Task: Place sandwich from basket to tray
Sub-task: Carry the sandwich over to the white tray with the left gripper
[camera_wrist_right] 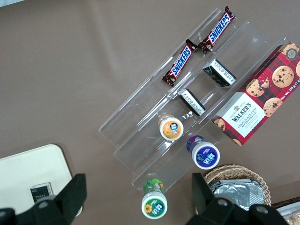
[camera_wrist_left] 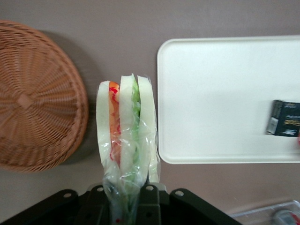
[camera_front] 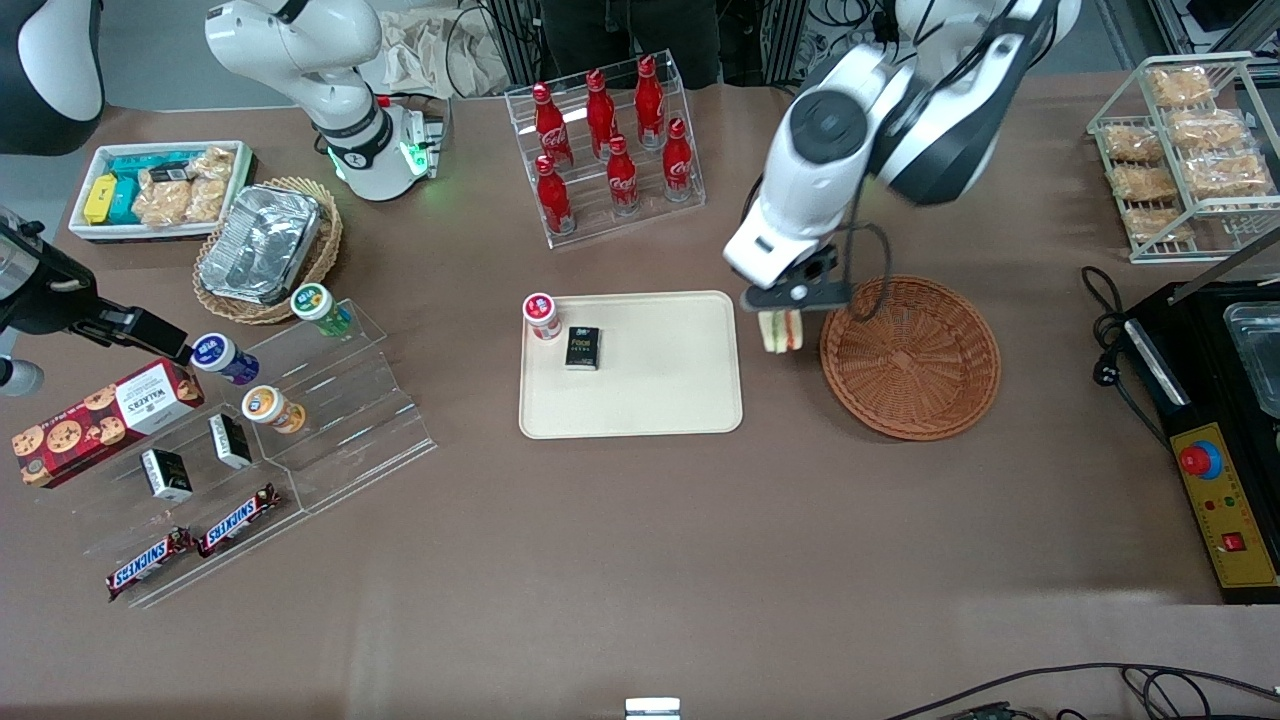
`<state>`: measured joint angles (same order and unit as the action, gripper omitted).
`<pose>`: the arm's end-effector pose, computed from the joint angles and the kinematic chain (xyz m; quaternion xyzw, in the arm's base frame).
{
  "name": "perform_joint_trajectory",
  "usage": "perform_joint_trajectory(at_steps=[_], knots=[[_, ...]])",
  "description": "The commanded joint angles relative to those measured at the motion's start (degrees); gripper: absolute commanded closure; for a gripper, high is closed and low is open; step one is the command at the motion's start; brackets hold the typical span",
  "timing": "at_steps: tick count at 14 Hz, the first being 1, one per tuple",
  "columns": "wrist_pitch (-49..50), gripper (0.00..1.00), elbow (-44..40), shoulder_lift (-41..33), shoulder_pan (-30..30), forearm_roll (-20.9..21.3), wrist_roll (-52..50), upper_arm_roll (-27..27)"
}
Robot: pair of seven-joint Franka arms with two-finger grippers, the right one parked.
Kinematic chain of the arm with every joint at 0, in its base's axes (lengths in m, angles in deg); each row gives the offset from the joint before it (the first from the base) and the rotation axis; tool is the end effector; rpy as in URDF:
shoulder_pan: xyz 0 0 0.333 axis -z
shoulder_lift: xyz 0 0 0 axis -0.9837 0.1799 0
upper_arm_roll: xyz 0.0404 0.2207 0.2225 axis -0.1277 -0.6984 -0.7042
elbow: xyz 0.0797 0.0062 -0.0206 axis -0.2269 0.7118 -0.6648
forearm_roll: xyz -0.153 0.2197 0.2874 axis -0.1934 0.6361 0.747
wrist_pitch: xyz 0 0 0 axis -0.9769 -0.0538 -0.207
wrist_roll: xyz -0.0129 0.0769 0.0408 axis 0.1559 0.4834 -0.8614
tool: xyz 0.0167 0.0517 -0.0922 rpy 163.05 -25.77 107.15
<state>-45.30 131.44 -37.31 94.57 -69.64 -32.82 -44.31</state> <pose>0.4435 -0.3625 0.4024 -0.9986 0.0076 0.0493 0.0197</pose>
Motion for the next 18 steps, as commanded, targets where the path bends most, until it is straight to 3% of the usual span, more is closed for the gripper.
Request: perform_joint_trajectory(at_steps=[1, 7, 14, 15, 16, 18], knots=[[-4.90, 1.00, -1.01, 6.73, 2.90, 4.76, -2.56, -0.25], [-23.00, 1.00, 3.99, 15.01, 3.79, 7.67, -2.56, -0.25], [-28.04, 0.97, 3.92, 19.32, 6.60, 7.76, -2.56, -3.14], [-27.95, 0.30, 3.92, 19.32, 6.60, 7.76, -2.39, -3.24], [-27.95, 0.01, 3.92, 19.32, 6.60, 8.20, -2.39, -3.33], [-27.86, 0.00, 3.74, 19.23, 6.60, 8.99, -2.47, -3.33]])
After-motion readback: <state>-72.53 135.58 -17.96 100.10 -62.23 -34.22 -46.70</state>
